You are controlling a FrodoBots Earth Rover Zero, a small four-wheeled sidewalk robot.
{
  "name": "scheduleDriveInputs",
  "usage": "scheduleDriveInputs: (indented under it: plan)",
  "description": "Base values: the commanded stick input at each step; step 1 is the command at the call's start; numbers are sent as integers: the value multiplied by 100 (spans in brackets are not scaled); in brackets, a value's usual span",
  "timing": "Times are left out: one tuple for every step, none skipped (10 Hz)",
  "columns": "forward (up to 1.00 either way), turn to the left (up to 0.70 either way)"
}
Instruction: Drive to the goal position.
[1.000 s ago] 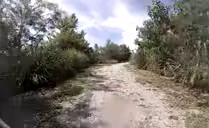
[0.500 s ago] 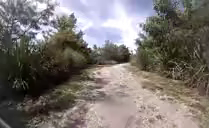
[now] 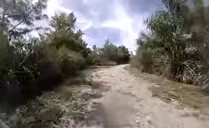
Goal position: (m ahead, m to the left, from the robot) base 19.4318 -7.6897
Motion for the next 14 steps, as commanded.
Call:
scheduleDriveInputs:
  plan:
    - [84,0]
    - [84,0]
    - [84,0]
    - [84,0]
    - [84,0]
    - [84,0]
    - [84,0]
    - [84,0]
    - [84,0]
    - [84,0]
    - [84,0]
    - [84,0]
    - [84,0]
    - [84,0]
